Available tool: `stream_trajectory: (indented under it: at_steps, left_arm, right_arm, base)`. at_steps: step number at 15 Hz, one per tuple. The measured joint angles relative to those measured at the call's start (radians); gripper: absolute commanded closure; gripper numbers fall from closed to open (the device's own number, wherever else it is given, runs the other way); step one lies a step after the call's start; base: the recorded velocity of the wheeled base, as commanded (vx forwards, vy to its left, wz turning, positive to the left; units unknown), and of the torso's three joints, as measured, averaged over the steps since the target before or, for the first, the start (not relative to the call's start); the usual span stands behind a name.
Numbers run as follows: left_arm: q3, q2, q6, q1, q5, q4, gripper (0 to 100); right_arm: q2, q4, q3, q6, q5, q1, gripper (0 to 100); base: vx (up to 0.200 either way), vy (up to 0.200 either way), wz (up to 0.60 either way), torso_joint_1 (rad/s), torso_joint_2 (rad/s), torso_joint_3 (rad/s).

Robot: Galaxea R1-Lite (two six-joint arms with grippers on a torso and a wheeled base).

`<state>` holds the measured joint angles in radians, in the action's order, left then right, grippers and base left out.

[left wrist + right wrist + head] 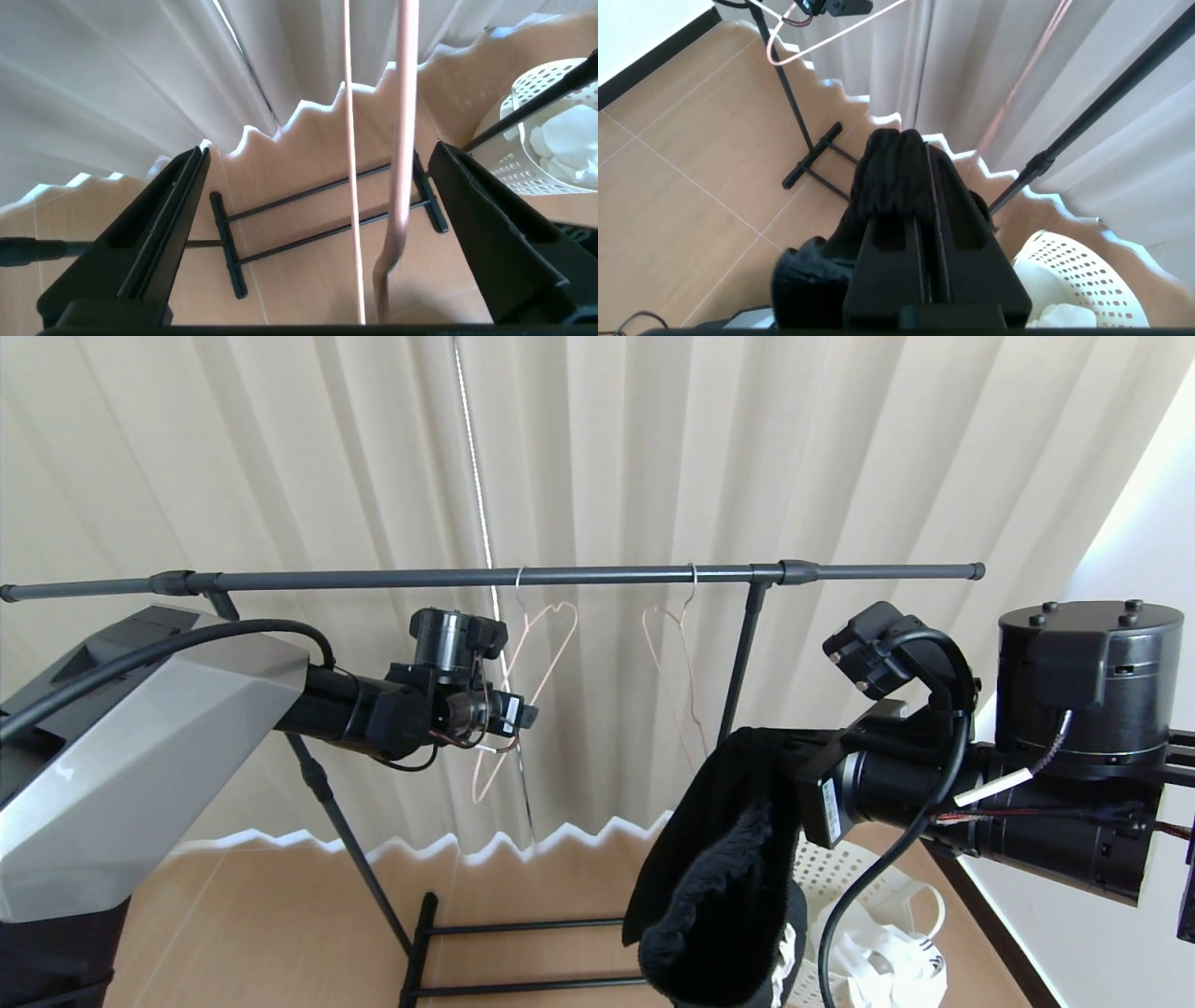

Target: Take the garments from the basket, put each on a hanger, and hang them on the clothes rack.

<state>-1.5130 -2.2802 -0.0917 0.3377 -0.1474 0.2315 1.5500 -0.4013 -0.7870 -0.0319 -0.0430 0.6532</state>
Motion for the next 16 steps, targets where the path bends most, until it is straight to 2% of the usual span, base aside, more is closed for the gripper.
stream_trajectory:
  at_steps: [2, 3, 14, 16]
  left_arm:
    - [0.001, -0.004, 0.0, 0.0, -0.013, 0.0, 0]
    - [0.001, -0.006, 0.0, -0.001, -0.015, 0.0, 100]
    - [-0.021, -0.011, 0.028, 0.008, -0.016, 0.002, 100]
    - [-0.021, -0.011, 0.028, 0.011, -0.025, 0.043, 100]
  right_arm:
    - [0.001, 0.0, 0.0, 0.0, 0.0, 0.0, 100]
    - [0.001, 0.0, 0.0, 0.0, 0.0, 0.0, 100]
    - [0.004, 0.0, 0.001, 0.0, 0.0, 0.0, 100]
    - [0.004, 0.0, 0.001, 0.0, 0.0, 0.0, 100]
  base:
    - [0.0, 0.0, 0.0, 0.0, 0.0, 0.0]
    - [0.0, 0.0, 0.0, 0.0, 0.0, 0.0]
    - [0.0, 0.0, 0.0, 0.0, 0.0, 0.0]
    - [0.0, 0.0, 0.0, 0.0, 0.0, 0.0]
